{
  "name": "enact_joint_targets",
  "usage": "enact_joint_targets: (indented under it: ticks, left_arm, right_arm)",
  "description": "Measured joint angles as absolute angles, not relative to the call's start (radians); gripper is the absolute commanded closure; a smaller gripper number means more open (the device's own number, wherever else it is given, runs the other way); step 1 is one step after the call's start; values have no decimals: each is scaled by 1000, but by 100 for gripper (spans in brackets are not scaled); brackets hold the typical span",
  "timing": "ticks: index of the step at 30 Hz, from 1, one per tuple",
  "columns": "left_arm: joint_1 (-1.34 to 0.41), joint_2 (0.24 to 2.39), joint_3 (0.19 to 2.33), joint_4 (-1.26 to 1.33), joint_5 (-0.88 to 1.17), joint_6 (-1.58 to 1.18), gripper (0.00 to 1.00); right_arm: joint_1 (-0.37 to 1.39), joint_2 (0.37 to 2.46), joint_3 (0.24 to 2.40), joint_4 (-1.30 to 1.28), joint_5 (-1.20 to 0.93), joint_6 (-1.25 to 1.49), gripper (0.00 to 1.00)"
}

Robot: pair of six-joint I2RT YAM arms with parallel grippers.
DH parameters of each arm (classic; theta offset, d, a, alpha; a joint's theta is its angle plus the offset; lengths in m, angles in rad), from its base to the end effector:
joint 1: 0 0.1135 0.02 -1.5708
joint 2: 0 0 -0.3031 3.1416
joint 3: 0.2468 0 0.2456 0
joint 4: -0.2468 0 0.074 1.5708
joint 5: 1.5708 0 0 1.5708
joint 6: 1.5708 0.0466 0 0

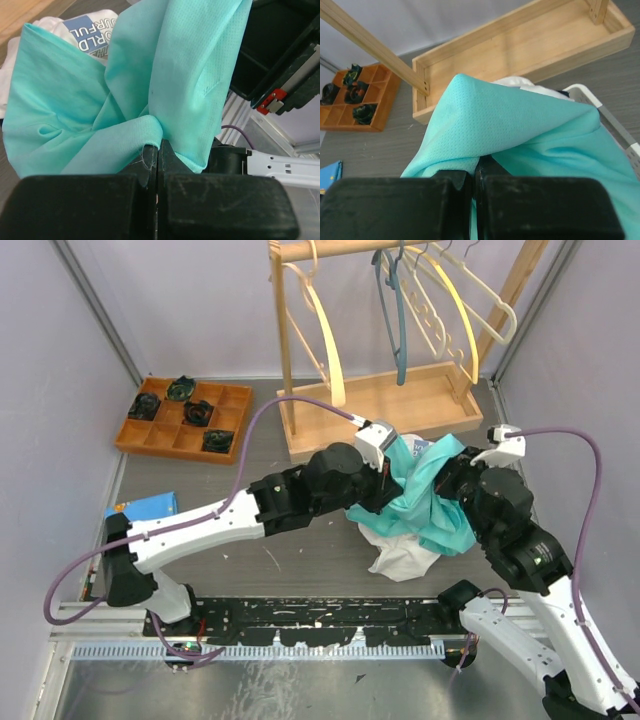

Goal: Remove the t-shirt from the hanger
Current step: Place the T-shirt in the bin.

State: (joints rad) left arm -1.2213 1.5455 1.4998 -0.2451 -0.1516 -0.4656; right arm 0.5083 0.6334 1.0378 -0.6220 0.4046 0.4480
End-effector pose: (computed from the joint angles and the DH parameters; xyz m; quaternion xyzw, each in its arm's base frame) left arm 0.1326 -0.3434 0.4311 0.2530 0.7601 -0.4044 0.4413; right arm 0.0833 0.0254 0.4165 0.1027 0.7673 0.1431 0.6167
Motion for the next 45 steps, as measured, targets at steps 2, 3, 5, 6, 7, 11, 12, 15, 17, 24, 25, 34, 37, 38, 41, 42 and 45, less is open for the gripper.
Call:
enact_joint_targets:
  ticks: [2,3,5,6,7,11,12,15,17,24,25,34,37,38,41,42,45]
  left_arm:
    - [-1221,1567,1499,-245,-150,-466,100]
    - [-1221,1580,1499,-245,-149,-466,100]
    - [-1221,1601,1499,-245,-147,-466,100]
    - [-1221,1610,1499,-247,-146,-468,100]
    - [-1221,1620,1500,-248,-143,-471,100]
    - [-1221,1650,1518,-284,-140,-477,95]
    - [-1221,1658,1531,-304,-139,-477,93]
    - [-1221,1665,1558,-337,-139,-481,83]
    - [-1221,1665,1573,-355,-139,-483,71]
    - [-1221,1620,1576,-449,-148,-494,20]
    - [-1221,1600,1573,-464,-152,-497,15]
    - [-1221,1286,1498,-545,-261,-519,2]
    - [-1221,1196,1488,-569,-310,-518,2]
    - [-1221,1176,1488,-577,-323,-518,2]
    - [-1221,1129,1488,-601,-364,-517,2]
    - [-1221,1121,1488,-607,-374,-517,2]
    - [-1221,1116,1488,-625,-398,-517,2]
  right_arm:
    - [508,637,1016,-633,390,467,99]
    - [508,638,1004,-639,382,477,99]
    - [508,641,981,-651,369,495,99]
    - [508,643,970,-660,362,502,99]
    - [508,646,960,-669,355,509,99]
    - [508,671,926,-686,336,533,98]
    - [508,680,918,-687,331,537,96]
    - [508,712,899,-691,326,546,92]
    - [508,740,892,-692,328,553,90]
    - [508,863,889,-682,353,557,89]
    - [508,883,888,-675,355,557,89]
    - [491,946,849,-603,385,571,64]
    - [466,969,842,-579,383,578,58]
    - [456,981,841,-571,382,578,58]
    - [424,1015,838,-544,371,578,57]
    - [414,1025,836,-535,364,578,57]
    - [397,1051,833,-515,342,578,57]
